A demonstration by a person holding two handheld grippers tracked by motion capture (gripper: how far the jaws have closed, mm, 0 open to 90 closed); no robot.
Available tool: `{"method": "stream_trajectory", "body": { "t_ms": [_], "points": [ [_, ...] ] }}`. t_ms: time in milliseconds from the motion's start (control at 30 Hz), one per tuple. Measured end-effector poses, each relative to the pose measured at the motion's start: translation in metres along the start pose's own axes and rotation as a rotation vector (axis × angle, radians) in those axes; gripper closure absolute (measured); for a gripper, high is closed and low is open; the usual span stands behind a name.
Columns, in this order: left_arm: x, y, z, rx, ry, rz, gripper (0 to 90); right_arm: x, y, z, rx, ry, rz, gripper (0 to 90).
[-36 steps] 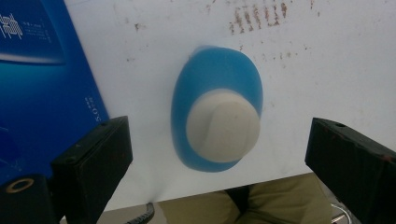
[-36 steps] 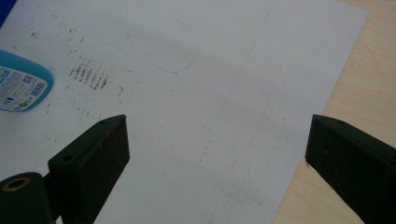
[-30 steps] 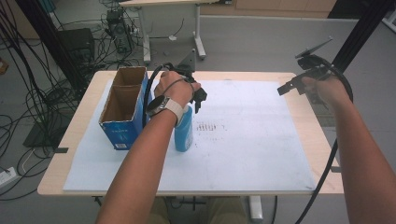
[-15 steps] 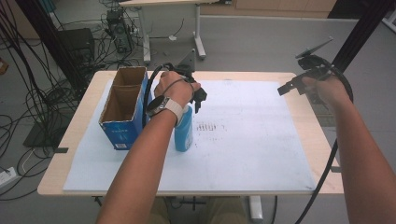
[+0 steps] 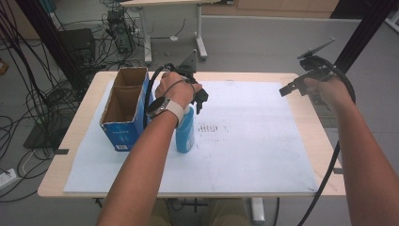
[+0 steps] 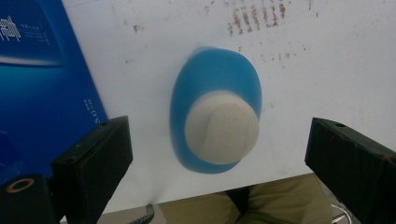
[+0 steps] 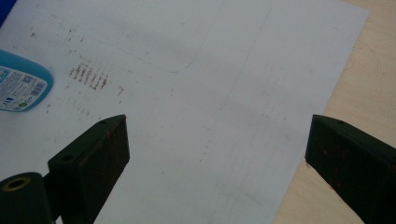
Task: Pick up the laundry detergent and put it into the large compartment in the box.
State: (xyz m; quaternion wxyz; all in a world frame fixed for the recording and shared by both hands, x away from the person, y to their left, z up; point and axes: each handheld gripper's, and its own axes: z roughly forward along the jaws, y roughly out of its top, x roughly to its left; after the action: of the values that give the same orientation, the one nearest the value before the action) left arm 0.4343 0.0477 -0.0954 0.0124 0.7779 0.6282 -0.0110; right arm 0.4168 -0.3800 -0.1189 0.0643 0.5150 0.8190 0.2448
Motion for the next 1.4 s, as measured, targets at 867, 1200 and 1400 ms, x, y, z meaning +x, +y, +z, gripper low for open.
{"method": "stream_trajectory", "body": {
  "t_ms": [867,1200,1400],
  "points": [
    [0.000,0.000,0.002,-0.005,0.011,0.005,7.8,-0.002,0.000,0.003,0.005,0.006,0.003,6.2],
    [-0.002,0.001,0.006,-0.005,0.008,0.006,7.8,-0.003,-0.002,0.004,0.006,0.008,0.002,6.2],
    [-0.004,0.003,0.012,0.000,0.011,0.012,7.8,-0.004,-0.004,0.006,0.005,0.013,0.003,6.2]
  ]
}}
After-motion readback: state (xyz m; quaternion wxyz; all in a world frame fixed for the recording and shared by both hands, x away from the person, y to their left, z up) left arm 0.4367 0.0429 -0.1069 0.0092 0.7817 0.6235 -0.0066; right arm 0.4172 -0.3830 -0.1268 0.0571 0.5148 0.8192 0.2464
